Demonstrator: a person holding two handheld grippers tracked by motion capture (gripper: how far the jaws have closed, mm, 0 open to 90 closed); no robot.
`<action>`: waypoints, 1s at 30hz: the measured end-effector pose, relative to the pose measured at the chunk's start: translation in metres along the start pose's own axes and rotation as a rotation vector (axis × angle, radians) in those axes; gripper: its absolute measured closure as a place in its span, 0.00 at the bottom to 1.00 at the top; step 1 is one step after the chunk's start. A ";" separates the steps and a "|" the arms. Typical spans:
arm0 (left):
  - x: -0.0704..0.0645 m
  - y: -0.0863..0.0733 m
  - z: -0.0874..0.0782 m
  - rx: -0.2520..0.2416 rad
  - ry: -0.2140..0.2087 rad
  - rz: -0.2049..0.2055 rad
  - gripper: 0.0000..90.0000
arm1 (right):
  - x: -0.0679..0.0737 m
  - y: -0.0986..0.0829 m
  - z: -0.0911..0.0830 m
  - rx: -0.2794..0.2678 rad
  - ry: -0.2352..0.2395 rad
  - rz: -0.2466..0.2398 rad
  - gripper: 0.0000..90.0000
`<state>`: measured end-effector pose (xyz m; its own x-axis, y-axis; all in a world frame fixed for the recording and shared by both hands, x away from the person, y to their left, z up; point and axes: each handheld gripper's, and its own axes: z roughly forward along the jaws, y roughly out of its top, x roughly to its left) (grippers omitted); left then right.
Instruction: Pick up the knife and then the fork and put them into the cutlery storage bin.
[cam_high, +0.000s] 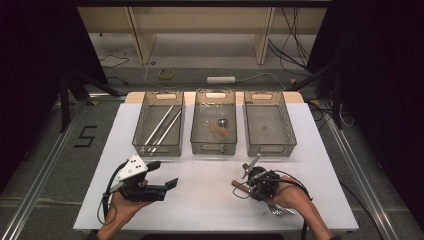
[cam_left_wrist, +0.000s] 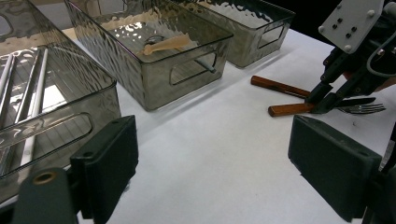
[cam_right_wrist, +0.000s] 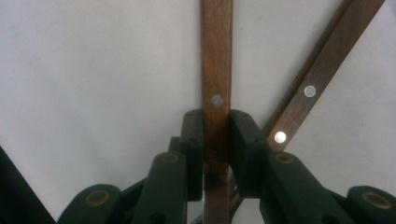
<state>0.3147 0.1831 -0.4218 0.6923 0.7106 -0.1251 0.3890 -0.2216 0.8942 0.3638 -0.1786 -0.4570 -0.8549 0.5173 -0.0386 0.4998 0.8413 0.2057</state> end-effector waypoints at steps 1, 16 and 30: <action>0.000 0.000 0.000 0.001 0.000 0.000 0.17 | 0.000 0.000 0.000 -0.003 -0.001 -0.001 0.86; 0.001 0.000 -0.001 -0.001 0.003 0.000 0.17 | -0.008 -0.009 -0.026 -0.088 0.015 0.048 0.86; 0.005 0.000 -0.003 -0.030 0.006 -0.029 0.17 | -0.052 -0.014 -0.079 -0.331 0.024 0.176 0.86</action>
<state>0.3162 0.1883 -0.4211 0.6774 0.7205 -0.1482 0.3902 -0.1811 0.9027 0.3906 -0.2298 -0.3809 -0.7646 0.6428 0.0473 0.5709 0.6415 0.5124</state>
